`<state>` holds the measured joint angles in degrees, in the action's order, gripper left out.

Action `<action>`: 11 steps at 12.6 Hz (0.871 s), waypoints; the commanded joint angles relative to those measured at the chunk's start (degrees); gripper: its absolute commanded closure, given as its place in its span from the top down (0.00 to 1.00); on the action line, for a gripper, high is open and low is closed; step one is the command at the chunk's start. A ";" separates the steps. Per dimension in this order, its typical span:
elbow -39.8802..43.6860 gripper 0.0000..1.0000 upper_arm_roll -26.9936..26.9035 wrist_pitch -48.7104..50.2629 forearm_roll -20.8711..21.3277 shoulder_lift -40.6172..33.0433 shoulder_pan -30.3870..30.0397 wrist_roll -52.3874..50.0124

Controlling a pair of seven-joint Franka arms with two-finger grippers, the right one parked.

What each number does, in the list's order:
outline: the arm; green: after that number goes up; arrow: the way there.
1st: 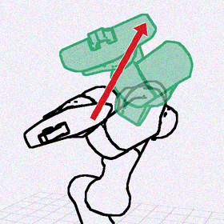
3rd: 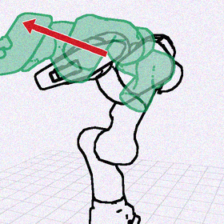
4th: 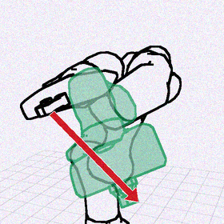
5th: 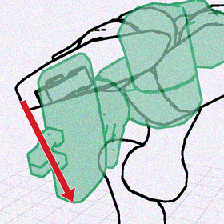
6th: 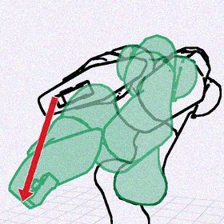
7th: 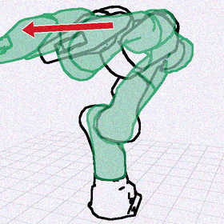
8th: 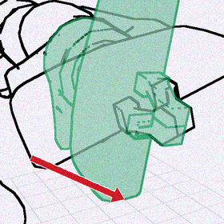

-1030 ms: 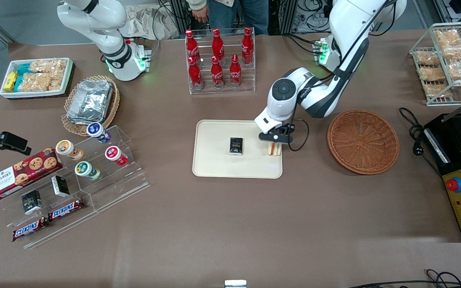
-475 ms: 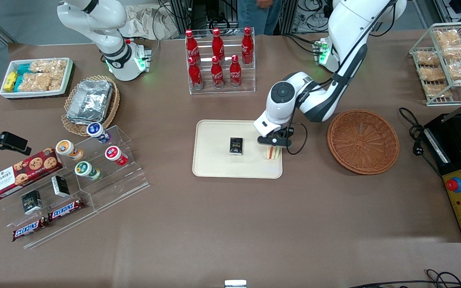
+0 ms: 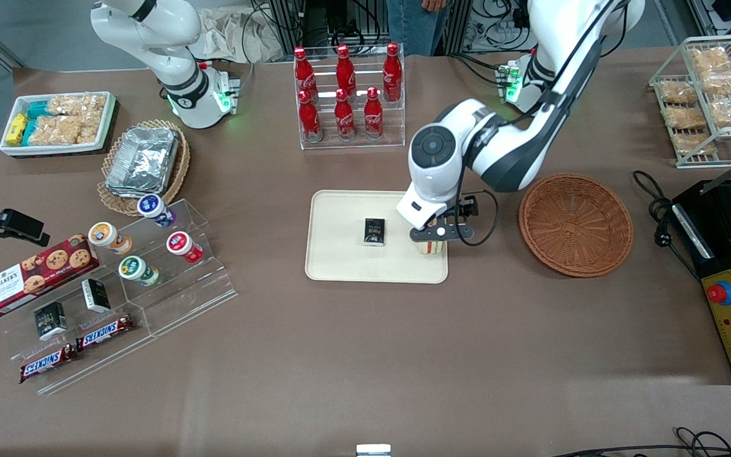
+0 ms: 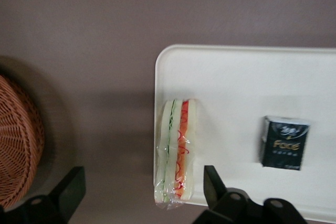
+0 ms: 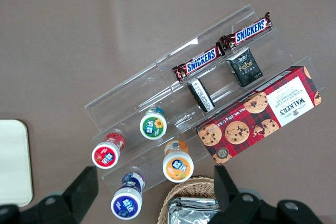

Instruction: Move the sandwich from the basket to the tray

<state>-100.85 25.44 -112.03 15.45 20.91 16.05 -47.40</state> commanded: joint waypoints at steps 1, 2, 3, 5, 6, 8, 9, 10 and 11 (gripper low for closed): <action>6.17 1.00 0.05 6.45 -1.12 -0.34 -0.23 -0.85; 8.89 1.00 -0.03 9.61 -1.12 -0.51 -1.19 0.72; 12.31 1.00 0.23 13.47 -2.16 -0.86 -3.89 4.91; 19.96 1.00 -0.12 22.08 -9.18 -1.92 -7.42 16.32; 22.00 1.00 -0.12 25.69 -9.99 -2.62 -9.70 19.25; 22.46 1.00 -0.21 29.75 -10.00 -7.52 -14.62 23.47; 22.37 1.00 -0.65 31.33 -10.00 -9.46 -15.95 27.32; 22.02 1.00 -3.26 33.35 -10.00 -11.65 -15.53 29.45; 21.84 1.00 -7.03 34.33 -10.17 -13.59 -14.48 30.69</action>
<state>-77.63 22.77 -79.82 6.50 11.65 0.63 -20.23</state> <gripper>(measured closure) 0.000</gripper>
